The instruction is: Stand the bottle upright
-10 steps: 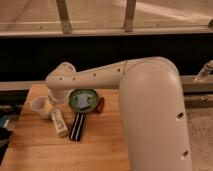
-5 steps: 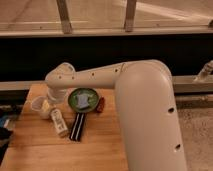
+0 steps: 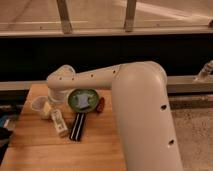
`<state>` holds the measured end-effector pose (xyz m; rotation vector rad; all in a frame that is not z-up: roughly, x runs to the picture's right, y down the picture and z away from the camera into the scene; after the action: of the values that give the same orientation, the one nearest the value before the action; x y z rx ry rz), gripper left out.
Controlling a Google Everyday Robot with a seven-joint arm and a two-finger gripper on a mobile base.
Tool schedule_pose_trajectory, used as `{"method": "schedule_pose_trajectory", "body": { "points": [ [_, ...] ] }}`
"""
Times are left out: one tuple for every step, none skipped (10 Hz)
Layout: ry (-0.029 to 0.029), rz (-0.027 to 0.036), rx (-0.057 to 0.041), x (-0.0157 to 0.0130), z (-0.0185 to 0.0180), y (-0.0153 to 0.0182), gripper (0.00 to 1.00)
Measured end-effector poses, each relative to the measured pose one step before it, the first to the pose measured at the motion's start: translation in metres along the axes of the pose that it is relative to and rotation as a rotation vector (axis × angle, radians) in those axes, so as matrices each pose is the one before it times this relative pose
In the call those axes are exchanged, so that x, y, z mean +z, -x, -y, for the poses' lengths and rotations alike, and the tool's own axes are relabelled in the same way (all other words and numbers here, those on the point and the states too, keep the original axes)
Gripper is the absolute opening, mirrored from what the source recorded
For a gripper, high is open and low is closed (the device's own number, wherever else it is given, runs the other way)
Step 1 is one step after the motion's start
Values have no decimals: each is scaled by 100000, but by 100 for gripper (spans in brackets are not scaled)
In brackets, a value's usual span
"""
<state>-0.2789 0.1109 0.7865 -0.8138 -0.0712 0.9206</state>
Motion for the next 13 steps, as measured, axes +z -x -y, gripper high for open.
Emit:
{"method": "schedule_pose_trajectory", "body": {
  "points": [
    [1004, 97, 485, 327, 191, 5, 65],
    [856, 233, 371, 182, 215, 94, 65],
    [706, -325, -96, 393, 83, 218, 65],
    [1052, -937, -661, 669, -34, 410, 65],
    [1177, -808, -768, 714, -112, 373, 65],
    [792, -424, -287, 446, 115, 239, 65],
    [1196, -726, -260, 622, 265, 351, 65],
    [1124, -1165, -491, 923, 177, 490, 65],
    [842, -966, -703, 709, -49, 524, 65],
    [178, -1568, -737, 778, 35, 283, 65],
    [-348, -1079, -622, 382, 127, 282, 65],
    [-524, -741, -514, 218, 131, 287, 65],
    [-339, -738, -408, 202, 119, 158, 65]
  ]
}}
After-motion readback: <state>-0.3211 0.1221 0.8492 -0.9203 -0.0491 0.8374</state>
